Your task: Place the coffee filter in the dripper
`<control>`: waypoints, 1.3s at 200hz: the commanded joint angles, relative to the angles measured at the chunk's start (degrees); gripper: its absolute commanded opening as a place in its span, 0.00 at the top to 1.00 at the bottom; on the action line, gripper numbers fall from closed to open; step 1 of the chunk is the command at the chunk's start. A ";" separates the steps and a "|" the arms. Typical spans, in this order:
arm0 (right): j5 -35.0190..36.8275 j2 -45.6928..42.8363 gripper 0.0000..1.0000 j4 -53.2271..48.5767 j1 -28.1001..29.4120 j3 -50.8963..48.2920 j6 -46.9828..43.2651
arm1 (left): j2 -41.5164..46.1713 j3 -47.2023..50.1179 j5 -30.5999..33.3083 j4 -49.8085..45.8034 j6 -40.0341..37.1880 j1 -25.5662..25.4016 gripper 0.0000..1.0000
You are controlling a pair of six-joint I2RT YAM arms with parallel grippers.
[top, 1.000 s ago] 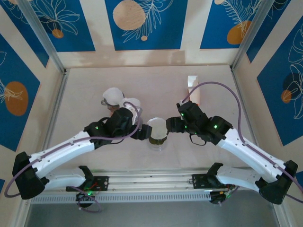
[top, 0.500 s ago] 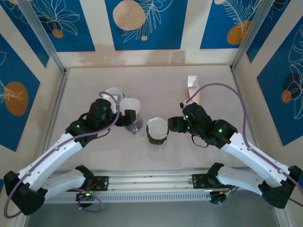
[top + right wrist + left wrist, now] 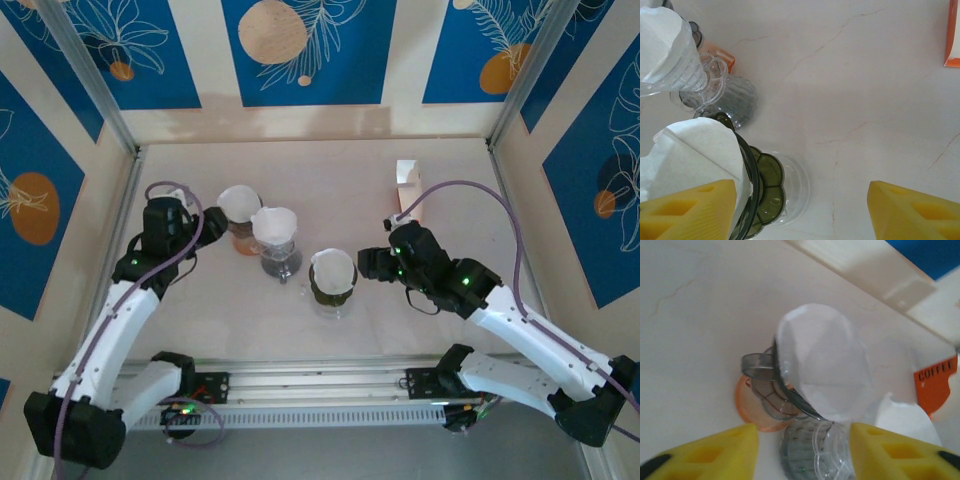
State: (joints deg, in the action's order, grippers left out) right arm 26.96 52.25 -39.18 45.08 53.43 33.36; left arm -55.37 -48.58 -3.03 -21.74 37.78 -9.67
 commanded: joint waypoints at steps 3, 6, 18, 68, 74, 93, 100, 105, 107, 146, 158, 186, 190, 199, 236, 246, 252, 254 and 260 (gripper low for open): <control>-0.92 -2.15 0.30 1.82 -0.63 -0.72 -0.83 | -1.04 6.72 -4.82 4.75 7.41 5.85 0.61; -1.06 -2.33 0.30 1.89 -0.65 -0.85 -0.91 | -1.09 7.84 -5.51 5.41 8.22 6.57 0.63; -1.49 -3.24 0.30 2.25 -0.95 -1.28 -1.18 | -1.74 11.95 -7.71 9.35 11.32 9.30 0.69; -3.98 -4.98 0.30 3.22 -2.60 -2.54 -1.75 | -11.41 20.94 -9.16 27.90 19.11 10.81 1.00; -4.25 -4.98 0.29 3.31 -2.71 -2.60 -1.75 | -13.10 21.50 -9.40 30.61 20.11 10.81 1.00; -4.74 -4.99 0.30 3.41 -2.96 -2.86 -1.77 | -19.42 22.50 -10.44 39.60 23.84 10.79 1.00; -4.90 -4.96 0.30 3.36 -2.98 -2.88 -1.85 | -22.26 22.89 -11.22 43.79 25.24 10.81 1.00; -4.97 -5.06 0.30 3.31 -3.11 -2.85 -1.80 | -24.01 23.01 -11.65 46.45 26.22 10.79 1.00; -5.03 -5.05 0.30 3.32 -3.15 -2.88 -1.87 | -24.70 23.11 -11.76 47.16 26.56 10.81 1.00; -5.13 -5.35 0.30 2.77 -3.75 -2.63 -2.34 | -34.19 22.17 -13.30 59.03 29.62 9.19 1.00; -5.15 -5.36 0.30 2.70 -4.00 -2.61 -2.36 | -35.50 22.11 -13.36 61.28 29.98 8.24 1.00; -5.57 -5.23 0.30 2.87 -4.64 -2.78 -2.43 | -36.88 20.80 -13.23 61.92 29.21 6.61 1.00; -5.64 -5.25 0.29 2.88 -4.73 -2.86 -2.42 | -37.08 20.72 -13.31 62.12 29.20 6.47 1.00; -5.78 -5.27 0.30 2.97 -4.91 -3.02 -2.42 | -37.63 20.46 -13.60 62.56 29.19 6.29 1.00; -6.41 -5.15 0.30 3.05 -5.53 -3.48 -2.16 | -40.55 19.86 -14.27 65.48 29.34 4.48 1.00; -6.51 -5.18 0.30 2.97 -5.66 -3.50 -2.16 | -41.70 19.54 -14.62 66.69 29.62 3.78 1.00; -6.52 -5.14 0.30 2.97 -5.70 -3.51 -2.07 | -42.39 19.26 -14.72 67.29 29.85 3.40 1.00; -6.49 -5.14 0.30 2.97 -5.70 -3.57 -2.07 | -42.54 19.17 -14.72 67.47 29.86 3.18 1.00; -6.58 -5.21 0.30 2.93 -5.79 -3.59 -2.08 | -43.17 18.79 -14.84 67.85 29.89 2.74 1.00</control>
State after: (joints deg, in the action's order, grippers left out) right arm 21.39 47.79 -36.82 39.70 50.57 31.64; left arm -95.83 -27.99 -15.44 42.22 67.20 -4.45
